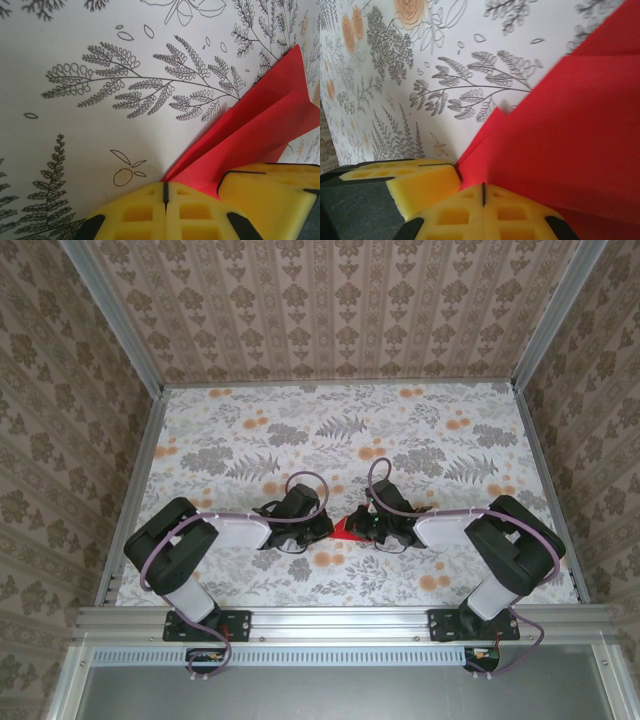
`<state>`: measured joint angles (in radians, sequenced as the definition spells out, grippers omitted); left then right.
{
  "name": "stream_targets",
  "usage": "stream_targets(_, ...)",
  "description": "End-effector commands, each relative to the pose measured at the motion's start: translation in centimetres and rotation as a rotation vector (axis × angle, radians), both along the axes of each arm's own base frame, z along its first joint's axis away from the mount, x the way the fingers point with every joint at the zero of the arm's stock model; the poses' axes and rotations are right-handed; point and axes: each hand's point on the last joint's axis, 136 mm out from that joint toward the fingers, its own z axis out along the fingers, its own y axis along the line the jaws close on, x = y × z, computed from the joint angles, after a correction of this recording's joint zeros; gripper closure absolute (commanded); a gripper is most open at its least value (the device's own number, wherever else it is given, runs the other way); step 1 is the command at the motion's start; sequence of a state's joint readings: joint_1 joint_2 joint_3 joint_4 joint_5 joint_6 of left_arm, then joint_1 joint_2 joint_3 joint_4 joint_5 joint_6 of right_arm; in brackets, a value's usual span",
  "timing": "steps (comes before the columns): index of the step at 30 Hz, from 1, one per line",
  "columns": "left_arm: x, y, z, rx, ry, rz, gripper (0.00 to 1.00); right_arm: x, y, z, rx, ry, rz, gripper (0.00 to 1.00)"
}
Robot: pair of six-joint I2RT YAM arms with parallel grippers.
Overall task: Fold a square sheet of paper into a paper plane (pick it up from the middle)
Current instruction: Fourth fold the wing at the center of the table.
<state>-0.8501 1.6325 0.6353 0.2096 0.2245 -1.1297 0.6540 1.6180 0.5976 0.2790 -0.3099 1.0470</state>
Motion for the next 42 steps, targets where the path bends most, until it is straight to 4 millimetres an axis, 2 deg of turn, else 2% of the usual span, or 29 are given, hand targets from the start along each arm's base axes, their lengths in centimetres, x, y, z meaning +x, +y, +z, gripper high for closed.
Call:
stream_targets(1,-1.5,2.7,-3.3,0.131,0.094,0.028,1.0,0.6,1.6,0.5,0.043,-0.01,0.021,1.0)
stream_targets(7,-1.6,2.7,-3.4,0.131,0.096,0.03,1.0,0.9,2.1,0.0,0.046,0.002,0.016,1.0)
stream_targets(13,-1.8,3.3,-3.7,0.156,0.11,0.044,1.0,0.3,0.5,-2.0,-0.036,0.043,-0.016,1.0)
stream_targets(17,-2.3,4.2,-4.3,0.192,0.134,0.061,1.0,-0.4,-2.5,-3.7,-0.117,0.071,-0.059,1.0)
stream_targets(21,-2.6,4.8,-4.7,0.211,0.148,0.074,1.0,-0.4,-6.5,-4.6,-0.167,0.089,-0.142,1.0)
stream_targets(27,-2.7,5.0,-4.8,0.214,0.153,0.08,1.0,0.5,-11.9,-4.7,-0.191,0.107,-0.273,1.0)
stream_targets(30,-2.7,4.9,-4.7,0.211,0.15,0.075,1.0,1.2,-13.2,-4.0,-0.178,0.098,-0.303,1.0)
stream_targets(32,-2.6,4.8,-4.7,0.209,0.147,0.072,1.0,1.7,-13.1,-2.8,-0.165,0.07,-0.301,1.0)
stream_targets(35,-2.5,4.5,-4.5,0.203,0.143,0.064,1.0,2.6,-11.6,-0.1,-0.103,0.009,-0.27,1.0)
stream_targets(38,-2.4,4.3,-4.4,0.199,0.139,0.06,1.0,2.7,-9.2,1.8,-0.082,-0.039,-0.209,1.0)
stream_targets(42,-2.3,4.3,-4.3,0.201,0.135,0.059,1.0,2.0,-4.9,2.2,-0.068,-0.048,-0.119,1.0)
